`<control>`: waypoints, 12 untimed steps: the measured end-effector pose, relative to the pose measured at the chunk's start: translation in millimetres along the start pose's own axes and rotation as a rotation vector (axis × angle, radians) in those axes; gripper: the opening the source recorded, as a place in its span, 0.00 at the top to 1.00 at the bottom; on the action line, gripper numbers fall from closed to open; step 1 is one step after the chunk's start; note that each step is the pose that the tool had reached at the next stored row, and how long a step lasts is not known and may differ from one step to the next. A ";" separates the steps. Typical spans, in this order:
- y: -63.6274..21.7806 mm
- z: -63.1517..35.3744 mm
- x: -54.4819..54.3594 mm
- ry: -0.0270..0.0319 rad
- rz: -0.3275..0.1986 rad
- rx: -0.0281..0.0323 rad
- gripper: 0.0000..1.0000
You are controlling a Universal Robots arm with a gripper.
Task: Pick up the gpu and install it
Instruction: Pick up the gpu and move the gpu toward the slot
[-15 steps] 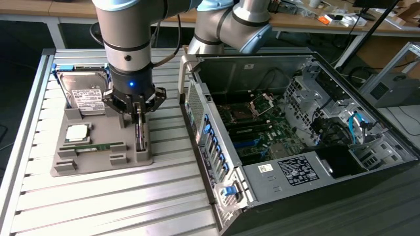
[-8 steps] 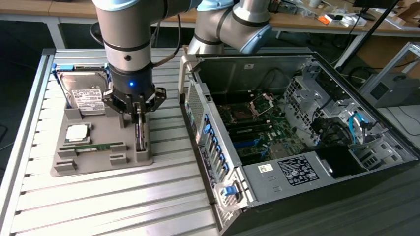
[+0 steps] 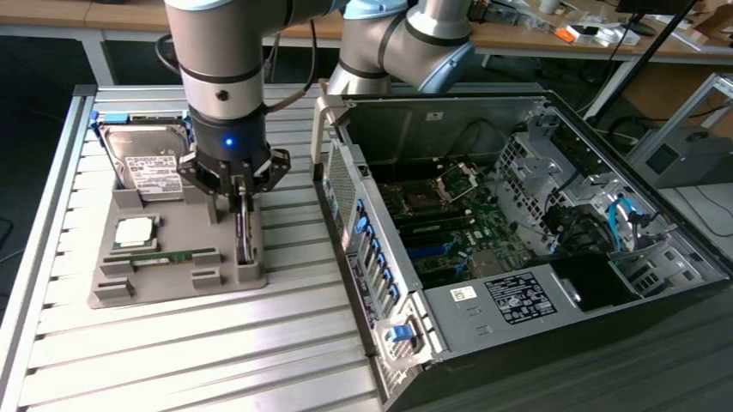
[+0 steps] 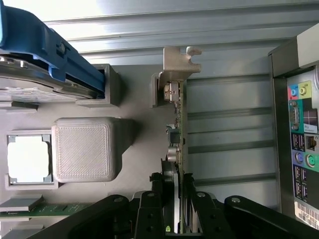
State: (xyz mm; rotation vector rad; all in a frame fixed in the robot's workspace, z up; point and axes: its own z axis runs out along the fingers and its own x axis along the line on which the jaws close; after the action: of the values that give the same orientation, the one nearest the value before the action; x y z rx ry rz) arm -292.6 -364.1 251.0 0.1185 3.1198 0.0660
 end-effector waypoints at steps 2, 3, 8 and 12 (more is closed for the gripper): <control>0.1 -1.4 0.0 0.0000 0.000 0.0000 0.73; 0.1 -1.8 0.0 -0.0001 0.000 -0.0001 0.73; 0.2 -3.8 -0.1 -0.0001 0.000 -0.0002 0.73; 0.3 -6.1 -0.1 0.0001 0.000 0.0000 0.73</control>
State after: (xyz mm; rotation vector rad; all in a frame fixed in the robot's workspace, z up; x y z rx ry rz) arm -292.6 -364.2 257.1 0.1185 3.1199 0.0661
